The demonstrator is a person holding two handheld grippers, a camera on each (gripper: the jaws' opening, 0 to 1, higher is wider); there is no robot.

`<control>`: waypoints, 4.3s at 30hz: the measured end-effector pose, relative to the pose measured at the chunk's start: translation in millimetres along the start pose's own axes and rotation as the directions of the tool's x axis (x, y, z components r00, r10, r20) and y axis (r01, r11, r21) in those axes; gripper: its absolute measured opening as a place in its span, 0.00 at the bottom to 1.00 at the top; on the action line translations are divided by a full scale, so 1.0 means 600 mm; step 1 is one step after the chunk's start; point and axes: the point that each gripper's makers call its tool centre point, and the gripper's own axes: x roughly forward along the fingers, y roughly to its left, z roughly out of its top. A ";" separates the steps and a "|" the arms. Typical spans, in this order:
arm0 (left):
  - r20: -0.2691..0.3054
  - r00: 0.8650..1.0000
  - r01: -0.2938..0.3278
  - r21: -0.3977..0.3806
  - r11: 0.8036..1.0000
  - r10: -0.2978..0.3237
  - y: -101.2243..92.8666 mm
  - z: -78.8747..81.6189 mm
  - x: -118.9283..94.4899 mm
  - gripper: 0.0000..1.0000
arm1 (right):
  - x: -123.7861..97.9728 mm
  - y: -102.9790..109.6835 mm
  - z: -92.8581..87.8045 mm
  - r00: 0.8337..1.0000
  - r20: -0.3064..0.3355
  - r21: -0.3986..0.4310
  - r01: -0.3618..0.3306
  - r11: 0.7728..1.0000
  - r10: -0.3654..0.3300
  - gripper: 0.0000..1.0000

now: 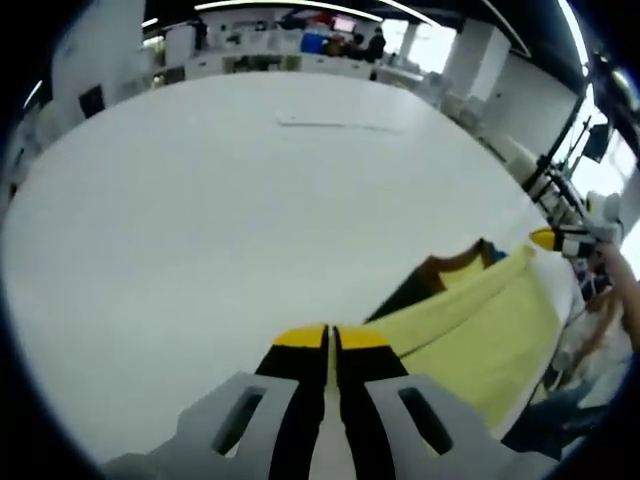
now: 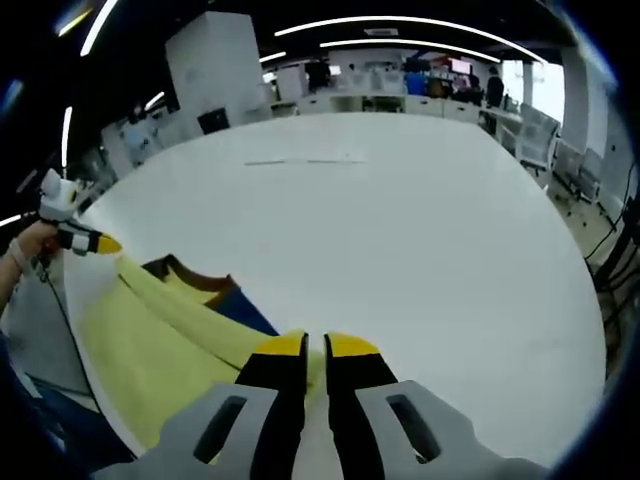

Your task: Fold the garment on the visible template until the final outline fits inside the template.

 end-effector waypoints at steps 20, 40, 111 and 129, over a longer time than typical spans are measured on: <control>0.006 1.000 -0.018 0.076 0.997 0.017 -0.007 -0.002 -0.023 0.07 | -0.013 0.019 -0.005 1.000 -0.008 -0.033 -0.026 0.999 0.026 0.18; -0.009 0.999 0.033 0.184 0.982 -0.032 -0.044 0.000 -0.055 0.21 | -0.047 0.041 -0.022 0.999 -0.036 -0.115 -0.044 0.992 0.040 0.28; -0.026 0.996 0.088 0.402 0.911 -0.085 -0.105 -0.050 -0.158 0.99 | -0.151 0.117 -0.020 0.996 0.011 -0.295 -0.077 0.952 0.083 1.00; -0.016 0.993 0.113 0.389 0.914 -0.116 -0.118 -0.073 -0.177 0.99 | -0.164 0.121 -0.037 0.996 0.013 -0.280 -0.083 0.956 0.090 1.00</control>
